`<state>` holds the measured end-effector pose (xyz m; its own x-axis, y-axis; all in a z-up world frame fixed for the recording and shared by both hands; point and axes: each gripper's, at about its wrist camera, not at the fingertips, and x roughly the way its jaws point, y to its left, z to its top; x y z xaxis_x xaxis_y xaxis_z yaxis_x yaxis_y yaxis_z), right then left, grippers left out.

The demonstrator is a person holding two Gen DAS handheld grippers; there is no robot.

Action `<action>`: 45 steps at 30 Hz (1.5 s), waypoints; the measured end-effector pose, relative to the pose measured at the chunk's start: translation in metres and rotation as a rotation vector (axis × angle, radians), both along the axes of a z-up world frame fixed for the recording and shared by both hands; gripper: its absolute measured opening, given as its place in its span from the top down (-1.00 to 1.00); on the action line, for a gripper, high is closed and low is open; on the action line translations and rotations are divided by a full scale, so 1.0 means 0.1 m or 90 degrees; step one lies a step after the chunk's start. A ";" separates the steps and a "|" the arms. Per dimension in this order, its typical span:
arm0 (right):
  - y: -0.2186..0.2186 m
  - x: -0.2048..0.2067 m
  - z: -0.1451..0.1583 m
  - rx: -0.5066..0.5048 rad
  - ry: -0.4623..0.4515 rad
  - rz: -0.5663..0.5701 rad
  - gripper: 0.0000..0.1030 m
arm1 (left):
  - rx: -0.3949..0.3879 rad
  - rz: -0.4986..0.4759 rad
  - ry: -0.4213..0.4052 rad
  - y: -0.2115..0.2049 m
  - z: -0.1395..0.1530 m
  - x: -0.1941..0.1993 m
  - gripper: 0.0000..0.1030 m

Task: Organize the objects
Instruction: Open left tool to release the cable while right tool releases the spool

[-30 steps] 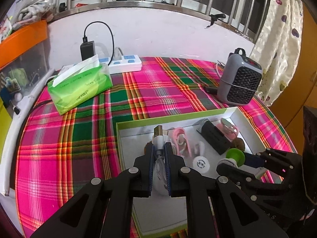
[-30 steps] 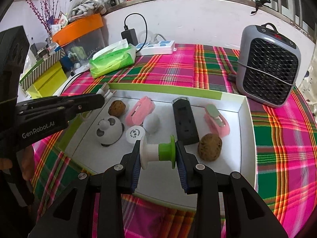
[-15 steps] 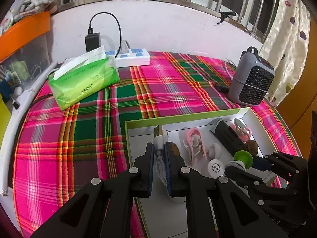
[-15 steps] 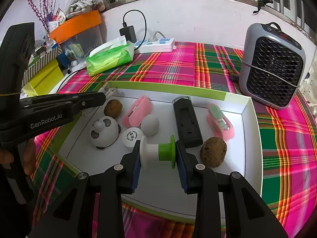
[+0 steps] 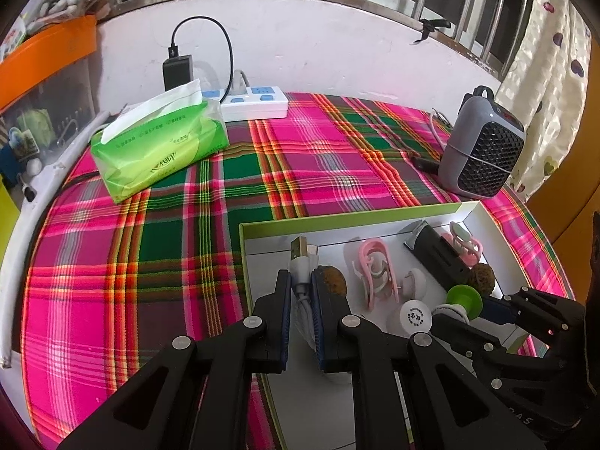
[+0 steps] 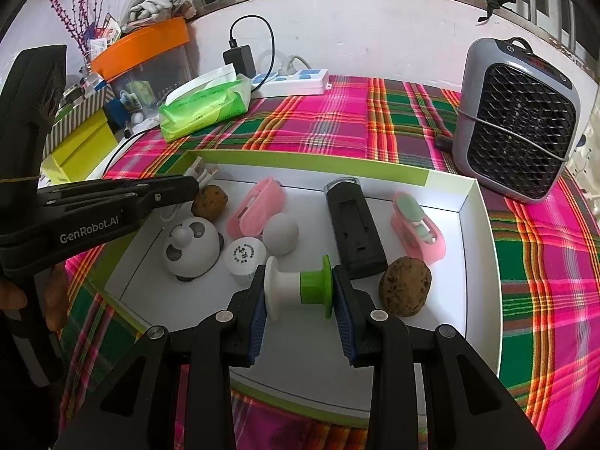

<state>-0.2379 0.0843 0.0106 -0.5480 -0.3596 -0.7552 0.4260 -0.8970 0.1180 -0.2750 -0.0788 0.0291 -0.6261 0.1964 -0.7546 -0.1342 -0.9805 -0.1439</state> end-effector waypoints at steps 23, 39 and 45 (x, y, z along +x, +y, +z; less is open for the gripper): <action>0.01 0.01 -0.01 -0.005 0.001 -0.004 0.34 | -0.007 -0.005 -0.004 0.02 -0.04 0.00 0.82; 0.02 0.04 0.00 -0.007 0.005 -0.013 0.14 | -0.011 -0.013 -0.003 0.04 -0.03 0.06 0.70; 0.03 0.08 0.02 -0.008 0.011 -0.022 0.13 | -0.020 -0.003 0.006 0.04 0.03 0.16 0.59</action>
<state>-0.2296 0.0876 0.0130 -0.5727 -0.3498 -0.7414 0.3973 -0.9095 0.1223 -0.2585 -0.0743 0.0325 -0.6328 0.1755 -0.7542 -0.1402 -0.9838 -0.1113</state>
